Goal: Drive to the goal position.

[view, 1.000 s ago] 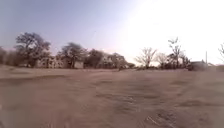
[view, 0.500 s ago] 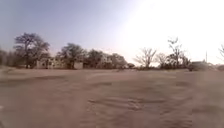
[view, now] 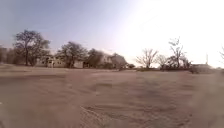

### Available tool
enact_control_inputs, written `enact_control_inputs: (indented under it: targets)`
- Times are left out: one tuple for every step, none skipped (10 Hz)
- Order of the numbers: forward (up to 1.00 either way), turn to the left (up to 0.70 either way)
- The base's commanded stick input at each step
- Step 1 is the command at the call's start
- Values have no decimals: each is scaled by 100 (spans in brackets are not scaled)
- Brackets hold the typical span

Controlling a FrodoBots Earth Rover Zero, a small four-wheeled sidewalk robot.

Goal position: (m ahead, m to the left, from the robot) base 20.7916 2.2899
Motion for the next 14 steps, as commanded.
enact_control_inputs:
  targets:
    - [70,0]
    - [70,0]
    - [70,0]
    - [70,0]
    - [70,0]
    - [70,0]
    - [70,0]
    - [70,0]
    - [70,0]
    - [70,0]
    - [70,0]
    - [70,0]
    - [70,0]
    - [70,0]
